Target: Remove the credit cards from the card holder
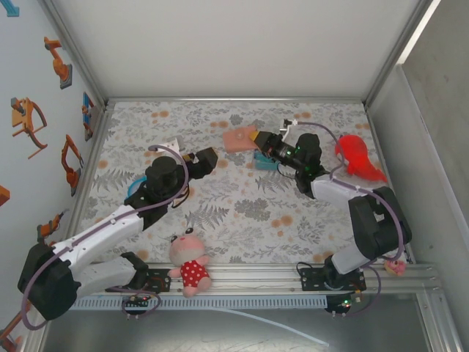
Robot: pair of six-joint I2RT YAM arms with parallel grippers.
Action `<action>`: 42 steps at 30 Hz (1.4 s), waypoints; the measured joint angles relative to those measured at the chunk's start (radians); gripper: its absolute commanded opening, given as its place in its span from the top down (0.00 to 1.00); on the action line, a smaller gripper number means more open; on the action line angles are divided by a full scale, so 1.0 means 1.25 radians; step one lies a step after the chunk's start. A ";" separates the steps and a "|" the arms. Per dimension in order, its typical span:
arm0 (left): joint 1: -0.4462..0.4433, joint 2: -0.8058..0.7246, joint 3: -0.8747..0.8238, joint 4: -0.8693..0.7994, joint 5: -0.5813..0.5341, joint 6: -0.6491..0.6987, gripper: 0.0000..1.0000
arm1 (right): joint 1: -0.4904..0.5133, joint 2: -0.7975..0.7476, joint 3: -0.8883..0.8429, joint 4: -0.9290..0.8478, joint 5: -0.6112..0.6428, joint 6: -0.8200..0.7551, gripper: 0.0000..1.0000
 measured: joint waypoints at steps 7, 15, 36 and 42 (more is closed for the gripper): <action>0.024 0.078 0.017 0.120 0.131 -0.042 0.03 | 0.016 0.059 0.016 0.133 0.016 0.089 1.00; 0.041 0.203 0.044 0.290 0.219 -0.117 0.09 | 0.048 0.070 0.037 0.182 0.015 0.125 1.00; 0.088 0.365 0.042 0.658 0.363 -0.312 1.00 | 0.054 0.070 0.037 0.197 0.009 0.128 0.67; 0.089 0.153 0.139 0.206 0.351 -0.100 1.00 | 0.047 0.068 0.037 0.186 -0.020 0.089 0.29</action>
